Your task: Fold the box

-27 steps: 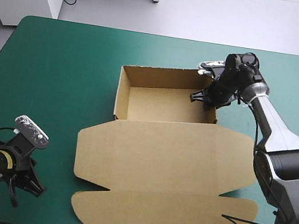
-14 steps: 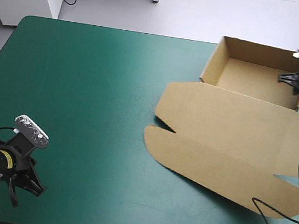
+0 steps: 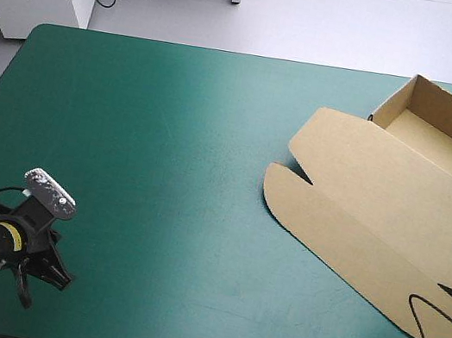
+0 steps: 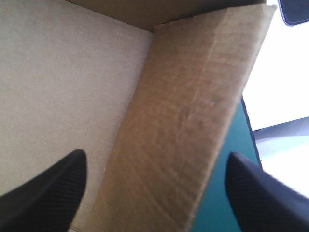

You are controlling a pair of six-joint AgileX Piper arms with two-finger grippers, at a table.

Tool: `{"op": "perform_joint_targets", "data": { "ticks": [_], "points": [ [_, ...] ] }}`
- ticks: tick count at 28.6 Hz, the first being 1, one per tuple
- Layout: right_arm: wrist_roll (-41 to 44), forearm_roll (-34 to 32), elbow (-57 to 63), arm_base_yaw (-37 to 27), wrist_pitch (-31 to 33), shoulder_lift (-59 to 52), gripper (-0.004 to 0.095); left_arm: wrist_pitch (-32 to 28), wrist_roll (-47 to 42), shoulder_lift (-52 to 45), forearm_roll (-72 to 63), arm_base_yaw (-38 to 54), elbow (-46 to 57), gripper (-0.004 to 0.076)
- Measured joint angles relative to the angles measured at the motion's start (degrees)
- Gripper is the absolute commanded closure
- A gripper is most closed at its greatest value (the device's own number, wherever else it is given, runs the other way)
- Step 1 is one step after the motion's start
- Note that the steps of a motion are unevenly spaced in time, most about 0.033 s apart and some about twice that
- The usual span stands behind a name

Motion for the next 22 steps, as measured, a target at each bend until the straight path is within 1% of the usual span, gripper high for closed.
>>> {"op": "perform_joint_targets", "data": {
  "ticks": [2,7,9,11,13,15,17,18,20,21,22],
  "points": [
    [0.0,-0.6,0.0,0.0,-0.2,-0.1,0.0004,0.2,0.0,0.0,0.0,0.0,0.0,0.0722],
    [0.1,-3.8,-0.6,-0.1,-0.1,-4.7,0.0097,0.5,0.0,0.0,0.0,0.0,0.0,0.0722],
    [0.5,-3.5,-1.7,-0.1,0.1,-7.0,0.0148,0.5,0.0,0.0,0.0,0.0,0.0,0.0722],
    [0.8,-1.7,-2.7,-0.1,0.6,-9.4,0.0209,0.5,0.0,0.0,0.0,0.0,0.0,0.0722],
    [0.9,2.7,-3.4,-0.1,1.5,-12.0,0.03,0.5,0.0,0.0,0.0,0.0,0.0,0.0722],
    [0.3,8.2,-3.6,-0.1,2.1,-14.0,0.0441,0.5,0.0,0.0,0.0,0.0,0.0,0.0722],
    [-0.5,14.2,-3.6,0.3,2.3,-15.4,0.0619,0.5,0.0,0.0,0.0,0.0,0.0,0.0722],
    [-1.2,16.1,-3.5,0.9,2.4,-15.9,0.0715,0.5,0.0,0.0,0.0,0.0,0.0,0.0722],
    [-2.2,17.7,-2.8,2.7,2.3,-17.0,0.0905,0.7,0.0,0.0,0.0,0.0,0.0,0.0722],
    [-2.8,18.1,-2.2,4.0,2.3,-17.6,0.0922,0.8,0.0,0.0,0.0,0.0,0.0,0.0723],
    [-3.3,18.3,-1.4,5.0,2.3,-18.1,0.0916,0.9,0.0,0.0,0.0,0.0,0.0,0.0722]
  ]
}}
